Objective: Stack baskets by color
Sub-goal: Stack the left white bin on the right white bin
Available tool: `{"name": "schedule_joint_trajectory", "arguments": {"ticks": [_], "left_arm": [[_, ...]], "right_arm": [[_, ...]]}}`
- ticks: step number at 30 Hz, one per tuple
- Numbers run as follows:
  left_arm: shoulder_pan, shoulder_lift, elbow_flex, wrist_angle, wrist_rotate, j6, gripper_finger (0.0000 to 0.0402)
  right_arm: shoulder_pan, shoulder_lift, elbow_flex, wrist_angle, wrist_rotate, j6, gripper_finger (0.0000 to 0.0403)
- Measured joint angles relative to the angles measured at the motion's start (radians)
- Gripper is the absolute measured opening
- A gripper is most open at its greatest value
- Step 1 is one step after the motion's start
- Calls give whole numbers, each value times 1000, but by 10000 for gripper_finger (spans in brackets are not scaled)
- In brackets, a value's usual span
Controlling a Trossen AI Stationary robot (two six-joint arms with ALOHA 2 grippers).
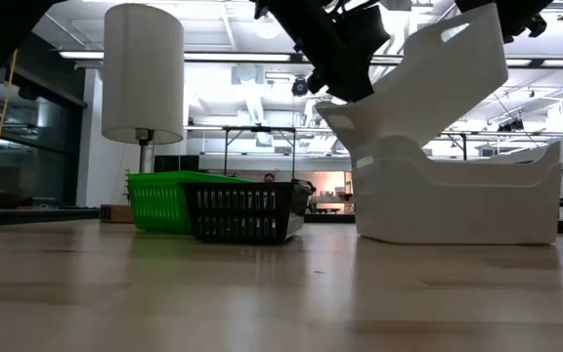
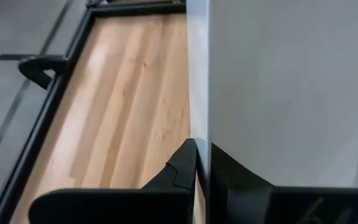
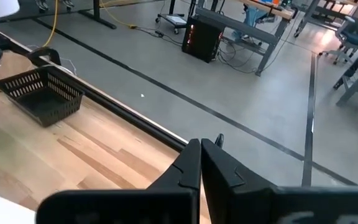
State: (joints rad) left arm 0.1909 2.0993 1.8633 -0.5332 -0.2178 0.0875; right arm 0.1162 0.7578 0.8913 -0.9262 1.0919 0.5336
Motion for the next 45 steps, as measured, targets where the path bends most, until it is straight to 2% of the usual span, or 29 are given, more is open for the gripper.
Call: {"name": "schedule_joint_trajectory", "arguments": {"ticks": [13,23,28,34,40,42,45], "left_arm": [[13,-3,2,-162,30,55,0],[13,-3,1,-166,33,120,6],[12,-3,0,-153,35,133,39],[12,-3,41,-164,88,133,106],[14,-4,190,-270,87,150,158],[18,-7,248,-329,90,140,166],[37,-50,263,-347,147,105,169]], "right_arm": [[0,0,-3,-31,-3,51,0],[0,0,-4,-31,-3,52,0],[0,0,-4,-31,-3,53,0],[0,0,-4,-30,-4,54,0],[0,0,-4,-30,-54,54,0],[0,0,-4,-31,-87,53,0],[0,0,-4,-35,-115,54,0]]}}
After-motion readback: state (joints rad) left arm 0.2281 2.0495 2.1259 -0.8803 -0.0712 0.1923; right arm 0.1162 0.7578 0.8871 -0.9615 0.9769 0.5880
